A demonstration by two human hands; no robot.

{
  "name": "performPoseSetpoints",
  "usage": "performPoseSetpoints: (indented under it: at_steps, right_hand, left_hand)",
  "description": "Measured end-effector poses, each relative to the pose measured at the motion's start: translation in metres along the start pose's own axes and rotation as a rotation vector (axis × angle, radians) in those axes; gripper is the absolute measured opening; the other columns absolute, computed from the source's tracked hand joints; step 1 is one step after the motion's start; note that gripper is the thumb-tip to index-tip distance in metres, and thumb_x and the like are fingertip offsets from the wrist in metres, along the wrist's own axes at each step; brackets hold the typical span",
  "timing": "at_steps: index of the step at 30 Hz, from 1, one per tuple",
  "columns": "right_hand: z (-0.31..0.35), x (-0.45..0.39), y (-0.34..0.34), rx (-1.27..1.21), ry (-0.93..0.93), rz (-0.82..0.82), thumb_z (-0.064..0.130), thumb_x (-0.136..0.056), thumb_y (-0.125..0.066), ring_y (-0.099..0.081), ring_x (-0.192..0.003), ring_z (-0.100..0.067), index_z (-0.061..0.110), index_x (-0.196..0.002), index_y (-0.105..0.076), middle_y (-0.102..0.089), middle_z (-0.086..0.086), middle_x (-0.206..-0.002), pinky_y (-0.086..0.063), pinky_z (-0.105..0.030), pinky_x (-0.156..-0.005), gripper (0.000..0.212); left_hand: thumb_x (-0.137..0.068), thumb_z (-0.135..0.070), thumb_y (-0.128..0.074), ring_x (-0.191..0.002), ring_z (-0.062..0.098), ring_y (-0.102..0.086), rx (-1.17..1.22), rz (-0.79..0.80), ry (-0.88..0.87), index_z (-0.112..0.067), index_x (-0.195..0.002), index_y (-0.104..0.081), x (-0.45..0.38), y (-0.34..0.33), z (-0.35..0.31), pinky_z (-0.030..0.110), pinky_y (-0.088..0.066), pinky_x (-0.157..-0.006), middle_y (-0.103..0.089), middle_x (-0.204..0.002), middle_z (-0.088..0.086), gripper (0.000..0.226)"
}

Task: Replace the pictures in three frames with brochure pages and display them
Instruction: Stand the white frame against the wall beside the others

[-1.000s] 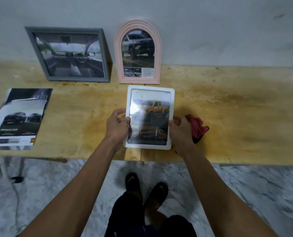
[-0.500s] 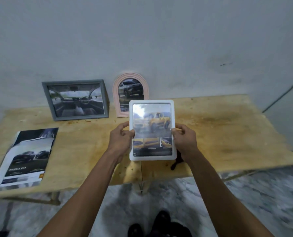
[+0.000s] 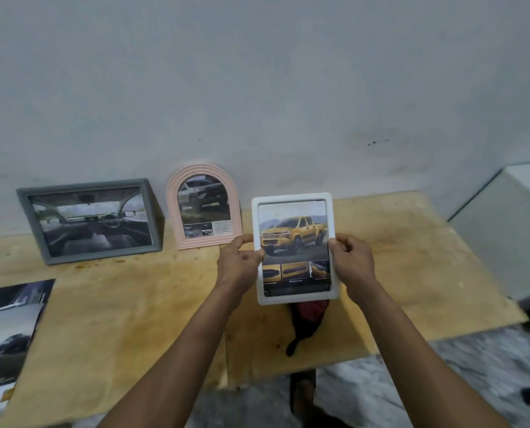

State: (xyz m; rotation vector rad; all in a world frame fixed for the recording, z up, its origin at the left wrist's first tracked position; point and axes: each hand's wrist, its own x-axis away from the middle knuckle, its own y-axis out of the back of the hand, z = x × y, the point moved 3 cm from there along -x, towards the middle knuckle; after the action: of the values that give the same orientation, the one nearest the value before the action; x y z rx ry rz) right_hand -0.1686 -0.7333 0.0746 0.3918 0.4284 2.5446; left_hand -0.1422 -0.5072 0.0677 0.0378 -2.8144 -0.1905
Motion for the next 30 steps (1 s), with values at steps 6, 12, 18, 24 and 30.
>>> performPoseSetpoints:
  at_steps: [6,12,18,24,30]
  right_hand:
    - [0.011,-0.092,-0.007,0.108,0.053,0.072,0.021,-0.097,-0.058,-0.06,-0.088,-0.017,0.015,-0.109,-0.068,-0.066,0.001,-0.096,-0.045,-0.026,-0.07,0.017]
    - [0.008,-0.172,-0.028,0.199,0.041,0.17,0.028,-0.1,-0.053,-0.058,-0.092,-0.02,0.016,-0.11,-0.064,-0.062,0.0,-0.097,-0.041,-0.028,-0.074,0.019]
    - [0.002,-0.22,-0.054,0.25,0.091,0.233,0.038,-0.101,-0.048,-0.054,-0.089,-0.019,0.011,-0.105,-0.065,-0.063,-0.004,-0.097,-0.037,-0.028,-0.077,0.032]
    - [-0.006,-0.243,-0.072,0.256,0.099,0.267,0.038,-0.102,-0.045,-0.056,-0.096,-0.024,0.011,-0.108,-0.063,-0.062,-0.009,-0.104,-0.035,-0.028,-0.077,0.033]
    - [-0.01,-0.252,-0.078,0.251,0.109,0.279,0.037,-0.103,-0.044,-0.053,-0.09,-0.022,0.01,-0.108,-0.062,-0.061,-0.01,-0.103,-0.029,-0.023,-0.072,0.034]
  left_hand:
    - [-0.096,-0.016,-0.063,-0.088,0.019,-0.07,-0.022,-0.11,0.021,-0.022,-0.121,-0.06,-0.069,-0.046,-0.021,0.042,-0.06,-0.078,-0.071,-0.09,0.0,0.025]
    - [-0.097,-0.022,-0.063,-0.094,0.021,-0.068,-0.03,-0.242,0.057,-0.016,-0.127,-0.061,-0.133,-0.081,-0.023,0.044,-0.06,-0.084,-0.07,-0.1,0.002,0.03]
    - [-0.095,-0.028,-0.066,-0.099,0.025,-0.066,0.017,-0.384,0.112,-0.012,-0.118,-0.067,-0.18,-0.094,-0.011,0.043,-0.057,-0.091,-0.069,-0.103,0.005,0.027]
    - [-0.096,-0.028,-0.064,-0.102,0.025,-0.066,0.046,-0.418,0.15,-0.016,-0.112,-0.066,-0.199,-0.099,0.0,0.047,-0.056,-0.093,-0.069,-0.098,-0.001,0.019]
    - [-0.098,-0.027,-0.061,-0.1,0.023,-0.066,0.011,-0.444,0.132,-0.013,-0.113,-0.066,-0.207,-0.102,0.004,0.048,-0.057,-0.091,-0.069,-0.105,0.006,0.021]
